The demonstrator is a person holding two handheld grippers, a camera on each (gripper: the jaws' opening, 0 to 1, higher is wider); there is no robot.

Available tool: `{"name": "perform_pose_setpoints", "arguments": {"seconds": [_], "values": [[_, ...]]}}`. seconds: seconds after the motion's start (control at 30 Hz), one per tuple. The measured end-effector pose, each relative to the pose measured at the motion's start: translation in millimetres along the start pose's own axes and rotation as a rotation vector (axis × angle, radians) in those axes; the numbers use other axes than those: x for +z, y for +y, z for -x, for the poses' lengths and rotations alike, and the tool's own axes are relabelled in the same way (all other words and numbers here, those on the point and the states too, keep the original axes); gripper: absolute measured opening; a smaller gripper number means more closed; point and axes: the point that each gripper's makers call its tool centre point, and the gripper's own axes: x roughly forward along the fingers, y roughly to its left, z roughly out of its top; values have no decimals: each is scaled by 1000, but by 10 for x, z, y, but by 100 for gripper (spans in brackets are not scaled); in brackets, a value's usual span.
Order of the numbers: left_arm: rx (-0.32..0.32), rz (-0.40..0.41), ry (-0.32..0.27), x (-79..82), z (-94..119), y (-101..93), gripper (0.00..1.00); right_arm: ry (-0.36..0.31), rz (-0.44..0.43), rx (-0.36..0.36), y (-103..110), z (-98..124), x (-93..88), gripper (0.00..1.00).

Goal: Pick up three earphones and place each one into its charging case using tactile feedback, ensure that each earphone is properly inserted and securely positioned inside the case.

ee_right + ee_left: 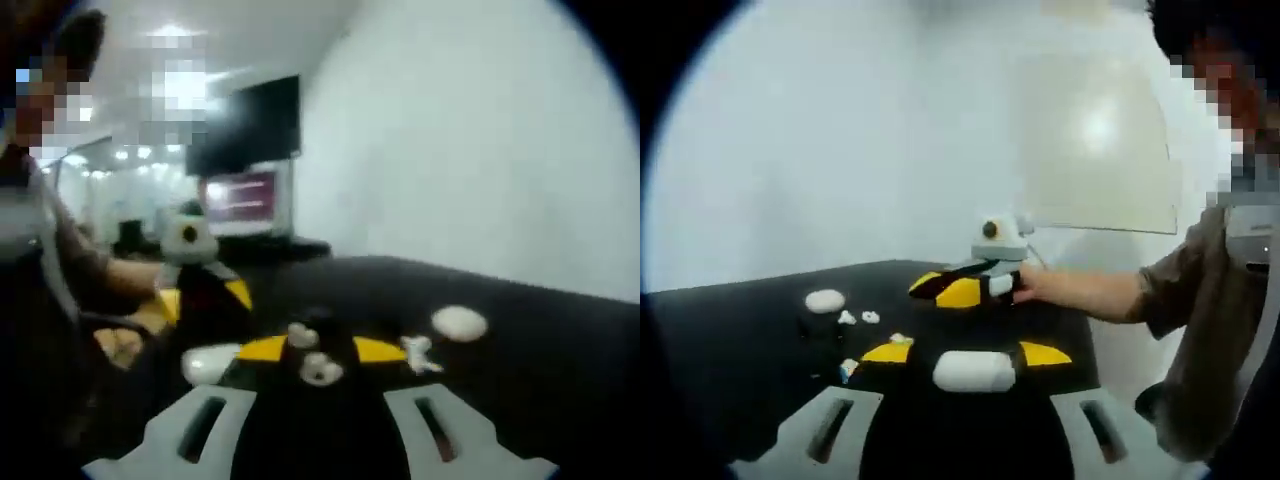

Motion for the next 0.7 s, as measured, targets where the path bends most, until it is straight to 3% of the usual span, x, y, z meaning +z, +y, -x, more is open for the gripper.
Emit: {"name": "perform_pose_setpoints", "arguments": {"seconds": [0.07,0.17,0.27,0.4,0.5,0.57,0.7], "values": [[2,-28,67,-118,-48,-17,38,0,-93,94,193,-72,39,27],[-12,-41,70,-125,-63,-37,40,175,-39,121,271,-172,-187,34],[0,-10,8,-19,-18,14,39,389,3,122,272,-209,-477,36],[-8,7,-12,11,1,26,39,439,-45,179,319,-275,-479,39],[-13,-18,20,-49,-20,-5,39,479,-63,179,279,-348,-489,39],[-13,-42,40,-88,-29,-23,38,535,-1,228,378,-374,-559,41],[-5,-33,22,-57,-1,14,37,559,113,268,480,-403,-625,52]]}}
